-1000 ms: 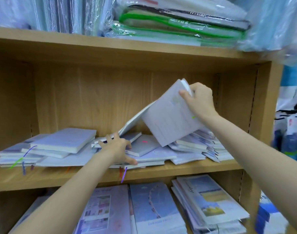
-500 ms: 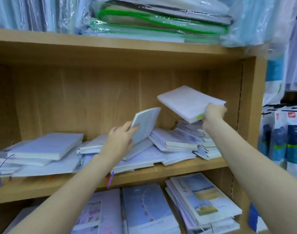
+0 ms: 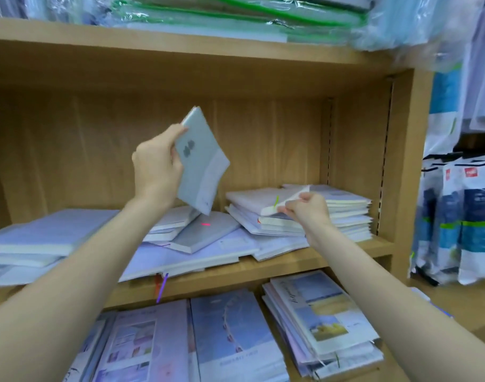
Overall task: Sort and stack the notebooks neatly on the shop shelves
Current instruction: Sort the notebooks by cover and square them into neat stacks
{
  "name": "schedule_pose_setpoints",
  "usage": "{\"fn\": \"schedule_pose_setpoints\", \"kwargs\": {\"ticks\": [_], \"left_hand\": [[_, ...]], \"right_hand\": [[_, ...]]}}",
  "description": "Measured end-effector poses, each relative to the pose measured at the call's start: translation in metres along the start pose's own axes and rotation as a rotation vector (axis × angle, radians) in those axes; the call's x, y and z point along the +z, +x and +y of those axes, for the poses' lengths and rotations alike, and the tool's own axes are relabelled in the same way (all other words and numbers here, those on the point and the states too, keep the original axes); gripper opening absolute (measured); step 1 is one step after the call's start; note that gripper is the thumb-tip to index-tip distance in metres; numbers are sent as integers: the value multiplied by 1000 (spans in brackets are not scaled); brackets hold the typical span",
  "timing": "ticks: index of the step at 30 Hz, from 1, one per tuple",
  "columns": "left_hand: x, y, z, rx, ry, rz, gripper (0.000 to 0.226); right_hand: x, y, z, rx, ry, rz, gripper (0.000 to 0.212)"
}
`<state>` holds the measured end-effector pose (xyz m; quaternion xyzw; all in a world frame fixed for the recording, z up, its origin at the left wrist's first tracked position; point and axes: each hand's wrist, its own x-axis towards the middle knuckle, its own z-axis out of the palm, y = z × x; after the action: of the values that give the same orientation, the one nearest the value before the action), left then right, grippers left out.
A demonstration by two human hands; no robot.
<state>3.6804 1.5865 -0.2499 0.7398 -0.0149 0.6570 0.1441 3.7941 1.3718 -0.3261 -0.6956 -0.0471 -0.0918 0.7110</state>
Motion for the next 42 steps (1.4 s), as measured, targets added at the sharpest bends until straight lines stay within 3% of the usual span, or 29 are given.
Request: {"fn": "schedule_pose_setpoints", "kwargs": {"ticks": [2, 4, 8, 10, 13, 16, 20, 30, 32, 37, 42], "left_hand": [[-6, 8, 5, 231, 21, -49, 42], [-8, -4, 0, 481, 85, -195, 43], [1, -44, -24, 668, 120, -463, 51], [5, -65, -28, 722, 119, -595, 31], [10, -95, -41, 621, 38, -754, 14], [8, -113, -50, 406, -10, -715, 29], [7, -115, -37, 202, -42, -649, 29], [18, -107, -42, 168, 8, -804, 26], [21, -104, -41, 151, 6, -804, 21], [23, -103, -41, 98, -12, -810, 31], [24, -104, -38, 61, -8, -802, 26]], "right_hand": [[3, -8, -4, -79, -11, 119, 44], [4, -12, -2, -194, -124, 165, 35], [-2, -18, 10, -329, -447, -33, 25], [-4, -18, 17, -414, -553, -106, 27], [-3, -17, 22, -483, -720, -152, 45], [-2, -18, 27, -537, -913, -190, 71], [0, -17, 37, -620, -1084, -96, 57], [2, -15, 31, -805, -1126, 27, 44], [0, -10, 28, -798, -1154, -15, 46], [-7, 8, 17, -680, -1033, -344, 63], [-7, 13, 4, -710, -1069, -221, 52]]}}
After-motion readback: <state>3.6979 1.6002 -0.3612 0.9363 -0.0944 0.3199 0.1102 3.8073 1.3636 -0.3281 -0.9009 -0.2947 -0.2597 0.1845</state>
